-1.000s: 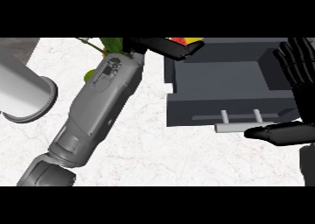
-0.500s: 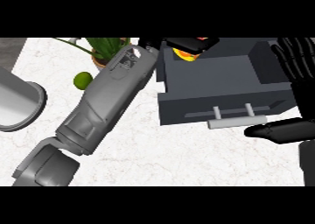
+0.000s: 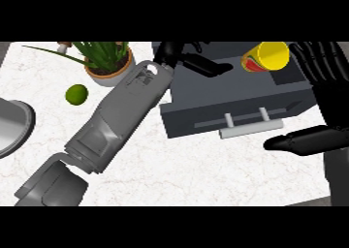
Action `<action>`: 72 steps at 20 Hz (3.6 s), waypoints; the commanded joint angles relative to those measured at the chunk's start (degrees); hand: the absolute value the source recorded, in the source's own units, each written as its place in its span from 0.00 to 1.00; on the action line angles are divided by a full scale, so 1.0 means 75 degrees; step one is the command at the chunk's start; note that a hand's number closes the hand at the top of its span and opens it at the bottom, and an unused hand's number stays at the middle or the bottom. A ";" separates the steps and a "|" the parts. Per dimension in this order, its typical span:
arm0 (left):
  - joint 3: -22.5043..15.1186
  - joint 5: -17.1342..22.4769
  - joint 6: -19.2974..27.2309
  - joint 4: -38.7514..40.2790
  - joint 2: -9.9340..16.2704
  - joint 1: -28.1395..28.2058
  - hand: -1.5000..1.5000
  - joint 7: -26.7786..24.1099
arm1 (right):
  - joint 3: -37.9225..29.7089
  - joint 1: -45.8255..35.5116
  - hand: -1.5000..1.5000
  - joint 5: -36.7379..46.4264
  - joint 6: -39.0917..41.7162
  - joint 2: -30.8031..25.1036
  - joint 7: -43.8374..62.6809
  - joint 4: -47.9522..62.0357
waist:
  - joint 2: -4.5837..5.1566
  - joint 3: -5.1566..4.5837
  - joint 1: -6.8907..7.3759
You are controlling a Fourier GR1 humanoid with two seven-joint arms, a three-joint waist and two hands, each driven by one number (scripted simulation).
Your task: Pick up the cup, place it into the drawer and close the drawer
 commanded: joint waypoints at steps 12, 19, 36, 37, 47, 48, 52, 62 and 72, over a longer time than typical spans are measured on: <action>0.0310 0.2002 -0.0141 -0.0954 0.0000 0.0401 0.00 -0.1736 | 0.1685 -0.0153 1.00 -0.1528 0.2237 0.0159 0.0382 0.0117 | 0.0022 -0.0019 -0.0203; 0.0372 0.2537 0.0372 -0.0791 0.0000 0.0569 0.00 -0.2266 | 0.2487 0.0171 0.00 -0.0323 0.3331 -0.1318 0.1246 -0.0151 | -0.0164 -0.0021 0.0303; 0.0669 0.2804 -0.0459 -0.1500 0.0323 0.1629 0.00 -0.2587 | 0.3763 -0.0506 0.00 0.4783 0.1161 -0.0794 -0.1356 0.4704 | -0.0247 -0.0009 0.1697; 0.0633 0.2748 -0.0518 -0.1679 0.0384 0.1979 0.00 -0.2894 | 0.3719 -0.0435 1.00 0.4957 0.0839 -0.0764 -0.1615 0.5158 | -0.0256 -0.0008 0.1737; 0.0521 0.2818 -0.1130 -0.2801 0.0985 0.2988 0.00 -0.2508 | 0.2343 -0.2748 1.00 0.4887 -0.0263 -0.0668 -0.3250 0.8678 | -0.0162 0.0014 0.2269; 0.0656 0.2947 -0.1167 -0.2854 0.1063 0.2997 0.00 -0.2425 | 0.2065 -0.2937 1.00 0.4720 -0.0265 -0.0892 -0.3474 0.8801 | -0.0152 0.0015 0.2243; 0.0481 0.2882 -0.1397 -0.3076 0.1122 0.3286 0.00 -0.2318 | 0.1524 -0.3625 1.00 0.4567 -0.0671 -0.1107 -0.3659 0.9508 | -0.0062 0.0023 0.2465; 0.0366 0.2909 -0.1758 -0.3516 0.1345 0.3570 0.00 -0.2097 | 0.0753 -0.4388 1.00 0.3928 -0.0395 -0.1712 -0.3260 0.9762 | 0.0022 0.0021 0.2856; 0.0431 0.3067 -0.2150 -0.3691 0.1567 0.3810 0.00 -0.1972 | 0.0606 -0.4340 1.00 0.3549 0.0271 -0.2087 -0.3152 0.9348 | 0.0074 -0.0005 0.3026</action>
